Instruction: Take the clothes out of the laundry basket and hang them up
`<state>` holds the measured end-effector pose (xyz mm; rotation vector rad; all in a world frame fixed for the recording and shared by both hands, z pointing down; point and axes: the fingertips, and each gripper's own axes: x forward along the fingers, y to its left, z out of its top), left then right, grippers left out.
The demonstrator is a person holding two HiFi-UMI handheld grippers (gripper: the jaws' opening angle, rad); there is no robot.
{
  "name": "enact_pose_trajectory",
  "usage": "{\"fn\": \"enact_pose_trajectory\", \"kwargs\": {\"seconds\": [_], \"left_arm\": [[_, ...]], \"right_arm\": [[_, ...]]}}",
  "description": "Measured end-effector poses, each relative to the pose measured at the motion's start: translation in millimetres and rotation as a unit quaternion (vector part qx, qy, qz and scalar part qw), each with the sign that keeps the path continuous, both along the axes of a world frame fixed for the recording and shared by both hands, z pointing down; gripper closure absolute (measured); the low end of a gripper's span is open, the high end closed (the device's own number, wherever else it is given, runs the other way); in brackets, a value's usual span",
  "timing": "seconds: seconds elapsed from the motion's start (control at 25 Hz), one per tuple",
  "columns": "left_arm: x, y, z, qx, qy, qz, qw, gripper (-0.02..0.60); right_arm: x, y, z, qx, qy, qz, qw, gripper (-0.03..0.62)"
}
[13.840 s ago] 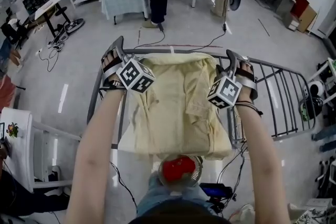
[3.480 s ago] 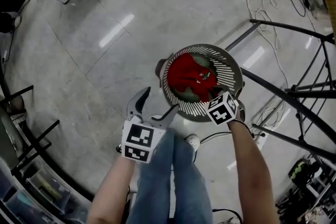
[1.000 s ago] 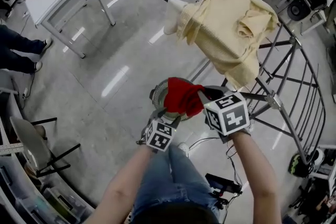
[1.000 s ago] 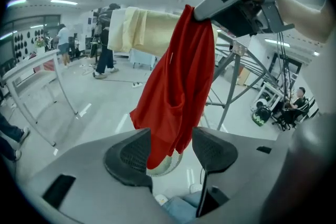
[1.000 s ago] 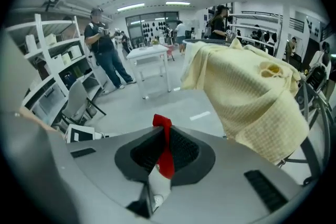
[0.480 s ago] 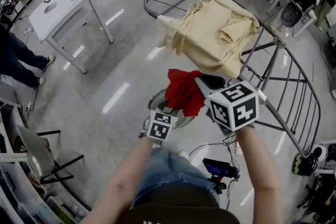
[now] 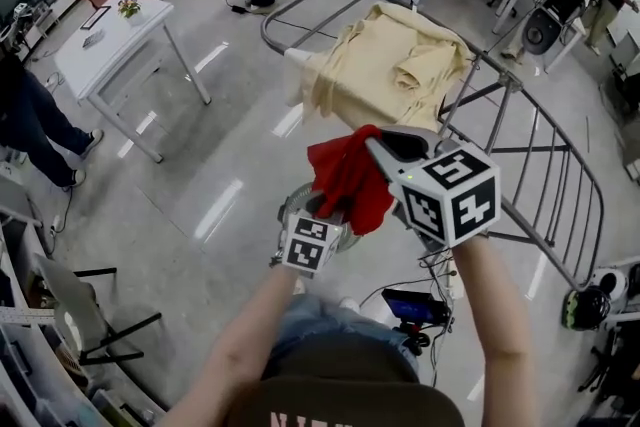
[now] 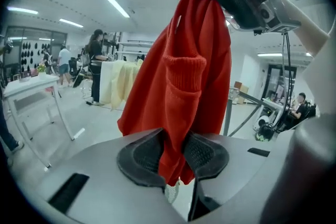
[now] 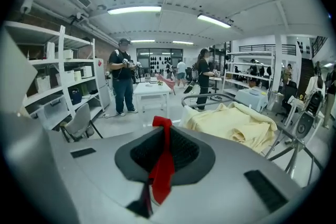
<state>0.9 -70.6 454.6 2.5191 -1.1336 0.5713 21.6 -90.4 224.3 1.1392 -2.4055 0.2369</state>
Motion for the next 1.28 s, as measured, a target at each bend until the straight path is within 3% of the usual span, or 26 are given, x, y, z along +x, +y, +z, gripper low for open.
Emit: {"fn": "enact_pose_trajectory", "kwargs": {"seconds": [0.28,0.48,0.72,1.04,1.16,1.28], "left_arm": [[-1.3,18.6,-15.9,0.023,0.009,0.088,0.9958,0.531],[-20.7,24.7,-23.9,0.014,0.011,0.096,0.9952,0.555],[-53.8,19.7,-34.9,0.008,-0.008,0.067,0.9977,0.56],[-83.8,3.3,-71.3,0.056,-0.067,0.026,0.9959,0.561],[-87.2,-5.2,-96.4,0.099,-0.103,0.004,0.9898,0.561],[-85.1,-11.2,-125.9,0.156,-0.148,-0.02,0.9765,0.561]], "right_arm": [[18.4,7.9,-9.9,0.023,0.02,0.004,1.0,0.566],[31.8,6.1,-5.1,0.021,0.019,0.016,0.999,0.566],[52.9,9.1,22.4,0.045,0.111,0.035,0.992,0.565],[75.0,24.6,42.3,0.021,0.087,0.051,0.995,0.565],[85.5,31.9,41.6,0.028,0.084,0.061,0.994,0.566],[98.8,42.3,41.4,0.039,0.096,0.07,0.992,0.566]]}}
